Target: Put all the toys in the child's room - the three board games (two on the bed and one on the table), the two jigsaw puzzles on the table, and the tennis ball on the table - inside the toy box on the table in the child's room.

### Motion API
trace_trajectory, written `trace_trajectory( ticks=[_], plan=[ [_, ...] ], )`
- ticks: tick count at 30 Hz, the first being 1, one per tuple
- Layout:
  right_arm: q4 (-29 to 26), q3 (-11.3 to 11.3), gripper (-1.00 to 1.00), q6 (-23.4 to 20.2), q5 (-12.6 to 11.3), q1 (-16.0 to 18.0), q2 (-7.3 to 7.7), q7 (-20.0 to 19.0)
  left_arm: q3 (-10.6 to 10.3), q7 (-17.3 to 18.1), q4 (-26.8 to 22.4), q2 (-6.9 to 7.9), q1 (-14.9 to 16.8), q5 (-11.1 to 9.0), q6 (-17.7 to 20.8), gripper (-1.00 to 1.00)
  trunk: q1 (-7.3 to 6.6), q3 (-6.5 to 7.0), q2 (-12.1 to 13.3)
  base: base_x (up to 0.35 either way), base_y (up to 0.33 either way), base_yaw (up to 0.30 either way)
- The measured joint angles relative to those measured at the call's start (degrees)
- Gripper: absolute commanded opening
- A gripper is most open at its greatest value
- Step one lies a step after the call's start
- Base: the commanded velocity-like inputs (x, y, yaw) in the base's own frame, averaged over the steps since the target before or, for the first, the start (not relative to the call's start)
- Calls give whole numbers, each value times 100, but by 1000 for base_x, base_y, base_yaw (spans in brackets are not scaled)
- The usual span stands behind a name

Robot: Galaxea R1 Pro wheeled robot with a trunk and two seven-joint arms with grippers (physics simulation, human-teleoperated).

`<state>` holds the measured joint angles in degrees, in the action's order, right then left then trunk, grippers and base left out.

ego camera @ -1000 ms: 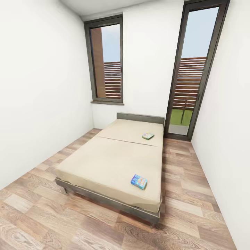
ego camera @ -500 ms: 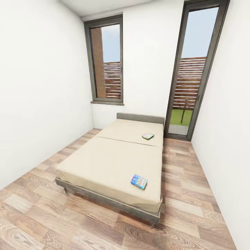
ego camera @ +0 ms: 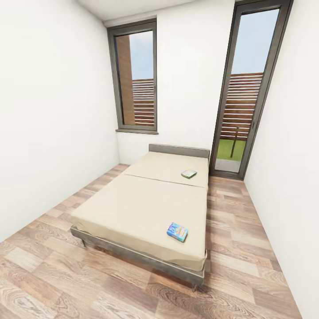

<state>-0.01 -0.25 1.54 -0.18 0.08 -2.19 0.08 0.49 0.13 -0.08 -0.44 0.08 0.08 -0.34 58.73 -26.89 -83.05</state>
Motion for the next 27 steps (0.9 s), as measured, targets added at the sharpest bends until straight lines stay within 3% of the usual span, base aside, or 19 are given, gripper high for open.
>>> trace_trajectory(
  ticks=[10, 17, 27],
  plan=[
    [0, 12, 100, -7, 38, 0, -3, -9, 7, 2, 0, 0, 0, 0, -5, 100, 0, 0, 0, 0, 0, 11],
    [0, 31, 100, -17, 82, 0, -66, -14, 2, 3, 0, 0, 0, 0, -5, 100, 0, -12, 0, 0, 0, 193],
    [0, 34, 100, -20, 88, 0, -93, -1, -64, 3, 0, 0, 0, 24, 1, 100, -219, 144, 399, 0, 0, 256]
  ],
)
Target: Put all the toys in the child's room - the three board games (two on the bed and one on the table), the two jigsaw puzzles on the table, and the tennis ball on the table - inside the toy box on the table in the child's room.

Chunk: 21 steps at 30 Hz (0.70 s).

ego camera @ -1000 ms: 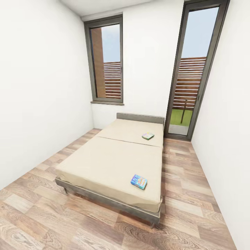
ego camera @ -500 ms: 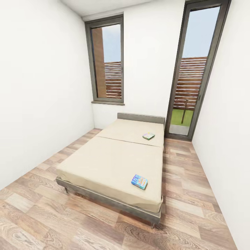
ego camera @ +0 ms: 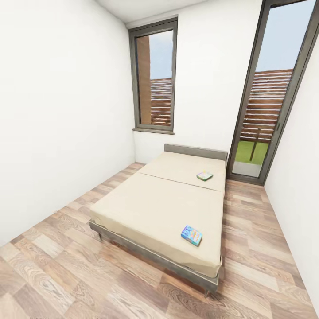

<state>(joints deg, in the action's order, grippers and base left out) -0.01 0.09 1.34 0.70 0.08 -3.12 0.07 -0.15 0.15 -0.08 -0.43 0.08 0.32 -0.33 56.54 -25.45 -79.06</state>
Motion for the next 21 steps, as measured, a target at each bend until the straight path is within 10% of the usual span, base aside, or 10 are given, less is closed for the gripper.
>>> trace_trajectory(
  ticks=[21],
  plan=[
    [-49, -20, 100, -45, -34, 9, -9, 1, 35, 1, -404, 18, 4, 7, 18, 100, -461, 325, 843, 0, 0, 262]
  ],
)
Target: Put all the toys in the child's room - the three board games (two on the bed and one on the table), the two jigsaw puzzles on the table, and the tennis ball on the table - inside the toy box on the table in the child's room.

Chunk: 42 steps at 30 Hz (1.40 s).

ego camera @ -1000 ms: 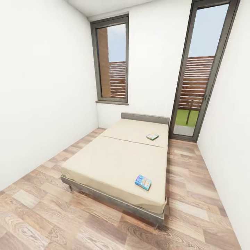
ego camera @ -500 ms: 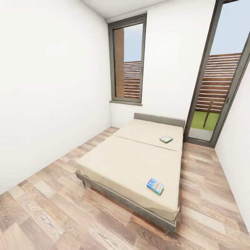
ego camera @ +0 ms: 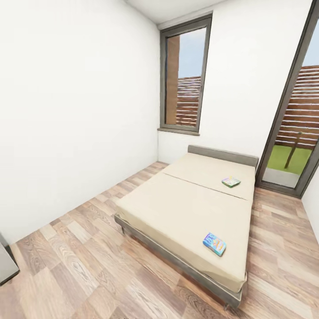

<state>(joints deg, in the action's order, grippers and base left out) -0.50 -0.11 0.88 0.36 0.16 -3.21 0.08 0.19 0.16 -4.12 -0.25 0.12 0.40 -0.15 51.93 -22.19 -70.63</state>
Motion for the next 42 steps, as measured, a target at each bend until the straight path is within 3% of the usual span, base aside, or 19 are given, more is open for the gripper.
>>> trace_trajectory(
  ticks=[9, 14, 22, 34, 38, 42],
  plan=[
    [-426, -45, 100, 248, -40, 10, 24, -7, 3, -7, -286, 62, 39, 0, 64, 100, -198, 154, 361, 0, 0, 53],
    [-439, -37, 100, 565, -23, -3, 113, -1, 24, -13, -315, 174, 188, -18, 60, 100, -308, 243, 562, 0, 0, 5],
    [-441, -16, 100, 694, -8, -8, 278, 0, 39, -49, -322, 316, 512, -37, 68, 100, -483, 387, 883, 0, 0, 1],
    [-507, -66, 100, 671, -62, 5, 283, 9, 63, -596, -319, 401, 1012, -84, 78, 100, -747, 603, 1365, 0, 0, 0],
    [-672, -72, 100, 519, -68, 248, 227, 44, 103, -692, -317, 406, 1236, -193, 147, 100, -835, 676, 1526, 0, 0, 0],
    [-879, -70, 100, -29, -75, 769, 198, 147, 145, -722, -312, 446, 1581, -283, 421, 100, -923, 748, 1686, 0, 0, 0]
  ],
)
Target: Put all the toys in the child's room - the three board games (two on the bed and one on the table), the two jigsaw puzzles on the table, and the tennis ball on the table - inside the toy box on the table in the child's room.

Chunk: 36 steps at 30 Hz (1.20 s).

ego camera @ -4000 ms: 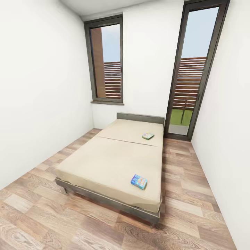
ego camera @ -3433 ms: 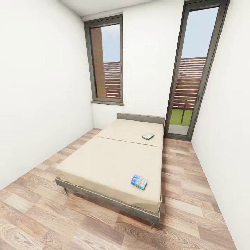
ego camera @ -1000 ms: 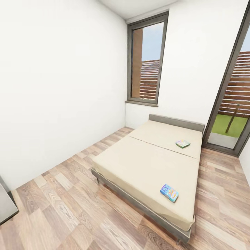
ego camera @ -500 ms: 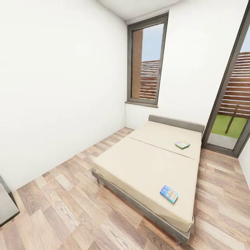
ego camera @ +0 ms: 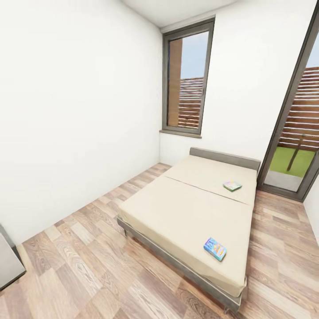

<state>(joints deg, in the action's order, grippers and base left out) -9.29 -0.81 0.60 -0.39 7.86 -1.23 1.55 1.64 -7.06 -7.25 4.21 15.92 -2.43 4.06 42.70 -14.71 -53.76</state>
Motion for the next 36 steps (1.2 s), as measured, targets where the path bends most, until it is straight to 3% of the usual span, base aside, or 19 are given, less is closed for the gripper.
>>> trace_trajectory(
  ticks=[3, 7, 10, 17, 26, 36],
  plan=[
    [-107, 0, 100, -474, 2, 348, -36, 82, 11, -6, 0, 54, 253, -23, 207, 100, -66, 54, 121, 0, 0, 0],
    [-499, 3, 100, -1332, 5, 974, -243, 177, 27, 2, 1, 198, 736, -43, 464, 100, -154, 127, 282, 0, 0, 0],
    [-672, 1, 100, -1545, 6, 1161, -356, 197, 69, 27, 2, 283, 891, -53, 507, 100, -220, 180, 402, 0, 0, 0],
    [-886, 30, 100, -1698, 33, 1317, -544, 206, 275, 89, 2, 404, 1030, -78, 498, 100, -374, 305, 683, 0, 0, 0],
    [-945, 31, 100, -1718, 46, 1336, -566, 205, 327, 137, 1, 434, 1049, -84, 356, 100, -572, 467, 1044, 0, 0, 36],
    [-951, 40, 100, -1641, 19, 1332, -580, 210, 335, 156, 50, 415, 1043, -90, -62, 100, -792, 647, 1446, 0, 0, 250]
  ],
)
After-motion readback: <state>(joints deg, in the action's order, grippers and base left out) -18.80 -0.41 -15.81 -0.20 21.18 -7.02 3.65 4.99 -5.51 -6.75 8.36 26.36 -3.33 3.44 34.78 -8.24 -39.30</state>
